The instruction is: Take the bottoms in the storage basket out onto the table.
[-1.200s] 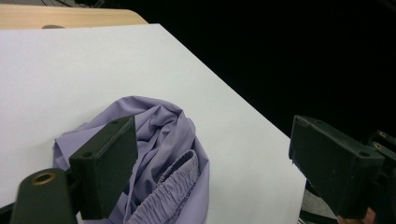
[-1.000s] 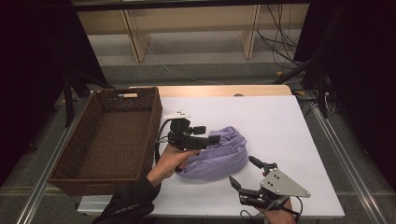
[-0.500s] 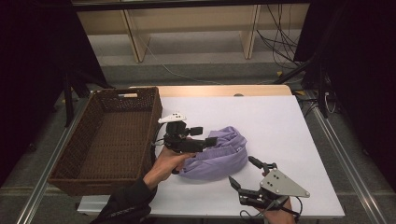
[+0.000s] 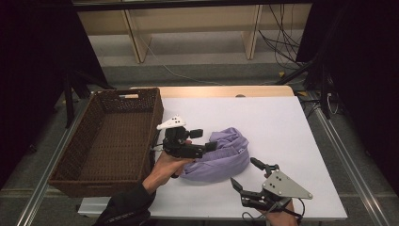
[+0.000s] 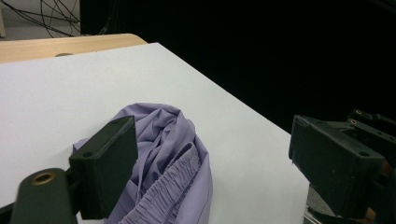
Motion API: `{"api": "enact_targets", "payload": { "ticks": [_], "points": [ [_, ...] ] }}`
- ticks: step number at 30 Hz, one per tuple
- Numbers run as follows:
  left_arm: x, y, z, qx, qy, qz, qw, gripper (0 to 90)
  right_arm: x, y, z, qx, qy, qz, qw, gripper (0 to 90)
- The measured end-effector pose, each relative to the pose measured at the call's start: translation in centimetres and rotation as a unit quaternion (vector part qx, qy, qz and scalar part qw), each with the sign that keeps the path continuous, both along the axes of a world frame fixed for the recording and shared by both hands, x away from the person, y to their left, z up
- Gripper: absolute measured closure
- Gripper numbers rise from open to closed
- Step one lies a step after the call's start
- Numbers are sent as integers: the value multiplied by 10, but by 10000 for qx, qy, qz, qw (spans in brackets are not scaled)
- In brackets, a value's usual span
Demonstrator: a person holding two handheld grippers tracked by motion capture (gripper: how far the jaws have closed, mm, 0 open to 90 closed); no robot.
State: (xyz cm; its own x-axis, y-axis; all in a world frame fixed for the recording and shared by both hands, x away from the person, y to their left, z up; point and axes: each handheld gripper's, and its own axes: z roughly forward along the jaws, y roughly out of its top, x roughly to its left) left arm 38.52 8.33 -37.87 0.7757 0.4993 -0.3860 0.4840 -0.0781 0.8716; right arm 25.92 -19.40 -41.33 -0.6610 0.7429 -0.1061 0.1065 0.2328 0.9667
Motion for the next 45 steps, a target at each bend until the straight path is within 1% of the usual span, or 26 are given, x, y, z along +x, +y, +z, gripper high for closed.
{"api": "enact_targets", "payload": {
  "ticks": [5,7,11,13,15,18,24,27,31,33,36,42,45],
  "points": [
    [-3,3,-1,-34,-41,0,10000,150,0,0,0,-1,1,-2,10000,184],
    [-4,4,0,-39,-94,18,9999,150,0,0,0,2,-3,-6,10000,184],
    [-8,5,1,20,-209,8,9998,150,0,-1,0,13,15,-8,10000,184],
    [-11,7,1,94,-261,0,9996,150,0,-1,0,14,22,-8,10000,184],
    [-13,8,0,65,-264,17,9996,150,0,0,1,27,14,0,10000,184],
    [-14,10,-1,108,-299,23,9995,150,0,0,0,30,10,5,10000,184],
    [-18,16,0,-4,-360,23,9993,150,0,-1,1,47,23,-8,10000,184],
    [-21,17,1,-9,-453,23,9990,150,1,-1,0,82,28,-6,10000,183],
    [-26,17,1,45,-558,4,9984,150,1,-1,1,68,29,-5,10000,183],
    [-27,18,1,35,-611,18,9981,150,1,-1,1,69,35,-9,10000,184],
    [-29,19,0,26,-637,36,9980,150,1,-1,1,90,35,-13,10000,184],
    [-33,20,0,101,-771,57,9970,150,1,-1,1,76,37,-8,10000,183],
    [-34,21,-1,77,-806,62,9967,150,1,-1,1,96,34,-9,9999,184]
  ]
}}
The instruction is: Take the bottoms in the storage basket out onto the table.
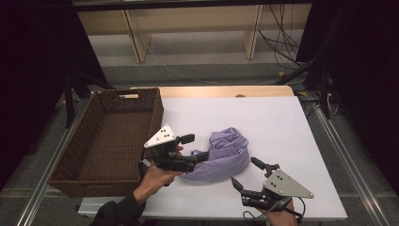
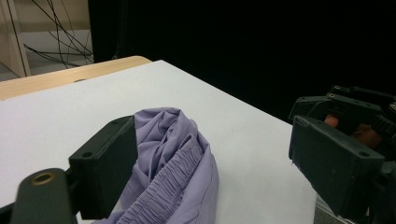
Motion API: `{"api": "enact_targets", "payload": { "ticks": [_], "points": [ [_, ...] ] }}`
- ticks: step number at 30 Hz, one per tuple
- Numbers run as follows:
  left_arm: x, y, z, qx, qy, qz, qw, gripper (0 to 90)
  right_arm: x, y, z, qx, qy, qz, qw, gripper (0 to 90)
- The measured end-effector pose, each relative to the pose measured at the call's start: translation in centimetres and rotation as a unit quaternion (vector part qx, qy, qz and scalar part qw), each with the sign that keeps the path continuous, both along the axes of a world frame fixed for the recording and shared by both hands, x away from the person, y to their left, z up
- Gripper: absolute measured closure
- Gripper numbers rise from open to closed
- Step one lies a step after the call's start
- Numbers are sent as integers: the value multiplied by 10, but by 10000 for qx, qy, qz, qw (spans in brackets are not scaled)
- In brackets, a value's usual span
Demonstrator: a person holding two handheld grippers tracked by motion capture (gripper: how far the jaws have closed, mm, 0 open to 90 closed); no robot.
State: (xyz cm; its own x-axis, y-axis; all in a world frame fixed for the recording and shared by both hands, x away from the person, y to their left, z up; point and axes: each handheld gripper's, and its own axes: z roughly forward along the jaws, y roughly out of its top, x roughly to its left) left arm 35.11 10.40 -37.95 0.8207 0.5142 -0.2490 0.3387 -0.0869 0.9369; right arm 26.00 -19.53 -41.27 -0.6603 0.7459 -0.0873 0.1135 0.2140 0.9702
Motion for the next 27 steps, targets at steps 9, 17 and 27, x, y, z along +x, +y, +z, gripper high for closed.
{"api": "enact_targets", "payload": {
  "ticks": [9,17,27],
  "points": [
    [-10,6,-2,106,-266,65,9996,150,0,-1,0,49,19,0,10000,183],
    [-17,17,-7,30,-378,153,9992,150,0,-1,0,73,37,-5,10000,182],
    [-27,23,-17,50,-466,219,9987,149,0,-2,1,118,34,0,9999,182]
  ]
}}
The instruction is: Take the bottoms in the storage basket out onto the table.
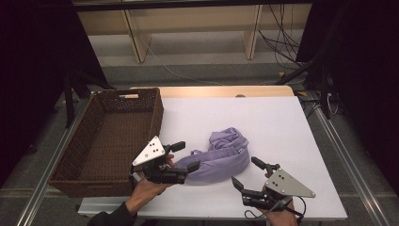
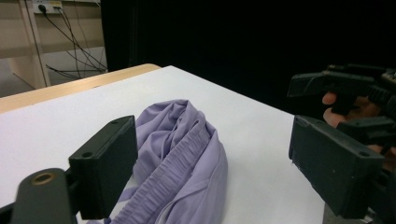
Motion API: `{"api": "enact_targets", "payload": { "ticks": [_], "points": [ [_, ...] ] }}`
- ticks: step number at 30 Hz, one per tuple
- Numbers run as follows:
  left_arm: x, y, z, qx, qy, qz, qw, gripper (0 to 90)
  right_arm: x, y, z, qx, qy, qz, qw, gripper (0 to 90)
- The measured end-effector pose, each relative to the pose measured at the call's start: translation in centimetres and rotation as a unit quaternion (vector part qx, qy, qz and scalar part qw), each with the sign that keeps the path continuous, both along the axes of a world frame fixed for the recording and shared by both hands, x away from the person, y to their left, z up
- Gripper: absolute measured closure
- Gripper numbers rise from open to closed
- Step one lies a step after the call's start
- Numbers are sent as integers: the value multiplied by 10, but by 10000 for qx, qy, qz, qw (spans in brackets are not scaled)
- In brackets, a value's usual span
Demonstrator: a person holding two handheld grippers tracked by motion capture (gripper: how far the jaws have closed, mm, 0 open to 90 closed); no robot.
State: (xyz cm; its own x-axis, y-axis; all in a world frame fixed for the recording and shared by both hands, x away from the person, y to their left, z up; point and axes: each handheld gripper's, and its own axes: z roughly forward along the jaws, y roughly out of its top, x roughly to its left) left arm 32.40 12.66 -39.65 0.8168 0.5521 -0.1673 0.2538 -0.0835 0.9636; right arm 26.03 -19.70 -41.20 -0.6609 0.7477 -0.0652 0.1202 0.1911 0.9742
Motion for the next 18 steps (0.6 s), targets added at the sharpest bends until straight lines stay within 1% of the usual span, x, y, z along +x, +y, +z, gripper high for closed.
{"api": "enact_targets", "payload": {
  "ticks": [6,11,13,17,18],
  "points": [
    [-4,5,-3,36,-17,69,10000,149,0,0,0,13,19,0,10000,182],
    [-10,7,-7,265,-194,103,9994,147,0,-1,0,37,54,-8,10000,182],
    [-12,7,-8,312,-183,92,9993,145,0,-1,0,33,48,-8,10000,182],
    [-14,8,-11,275,-87,78,9996,138,0,-1,0,35,38,-11,10000,182],
    [-15,9,-11,279,-99,82,9995,132,0,-1,0,32,42,-12,10000,182]
  ]
}}
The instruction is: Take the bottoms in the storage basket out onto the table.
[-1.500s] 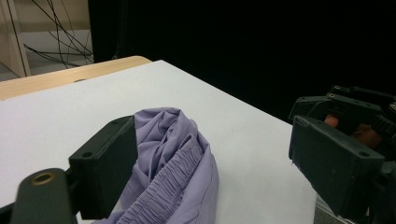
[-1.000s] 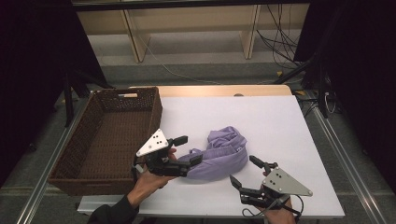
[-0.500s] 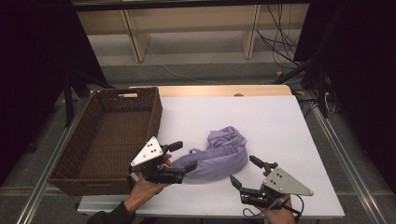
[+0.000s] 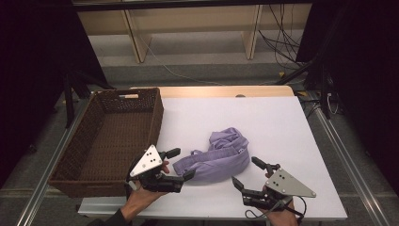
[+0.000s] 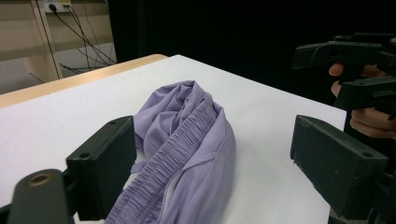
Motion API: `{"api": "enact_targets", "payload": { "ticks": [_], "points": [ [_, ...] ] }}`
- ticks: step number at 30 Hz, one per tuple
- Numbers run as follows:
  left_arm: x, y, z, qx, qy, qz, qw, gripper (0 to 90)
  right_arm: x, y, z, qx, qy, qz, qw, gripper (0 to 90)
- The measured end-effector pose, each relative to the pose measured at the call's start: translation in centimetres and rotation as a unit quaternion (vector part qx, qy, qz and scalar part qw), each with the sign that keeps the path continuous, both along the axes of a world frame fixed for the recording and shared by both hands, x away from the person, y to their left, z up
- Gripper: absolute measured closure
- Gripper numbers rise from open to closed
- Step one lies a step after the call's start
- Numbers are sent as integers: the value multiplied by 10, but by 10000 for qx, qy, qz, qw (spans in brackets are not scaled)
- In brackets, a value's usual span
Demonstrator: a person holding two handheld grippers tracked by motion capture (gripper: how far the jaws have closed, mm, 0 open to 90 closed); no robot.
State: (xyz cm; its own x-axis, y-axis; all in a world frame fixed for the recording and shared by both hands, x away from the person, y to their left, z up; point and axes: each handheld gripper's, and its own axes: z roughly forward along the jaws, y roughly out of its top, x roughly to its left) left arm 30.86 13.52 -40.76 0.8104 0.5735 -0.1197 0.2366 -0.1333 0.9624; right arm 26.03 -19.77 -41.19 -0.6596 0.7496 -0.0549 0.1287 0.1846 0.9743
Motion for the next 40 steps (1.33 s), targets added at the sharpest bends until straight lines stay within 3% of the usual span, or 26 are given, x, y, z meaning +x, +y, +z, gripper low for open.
{"api": "enact_targets", "payload": {
  "ticks": [14,23,40],
  "points": [
    [-8,5,-4,-41,-161,131,9998,8,0,0,0,-9,-30,3,10000,171],
    [-8,5,-3,-72,-292,207,9993,4,0,0,-1,-6,2,-7,10000,169],
    [-8,6,-2,-146,-327,287,9989,5,0,0,-1,-15,-4,5,10000,169]
  ]
}}
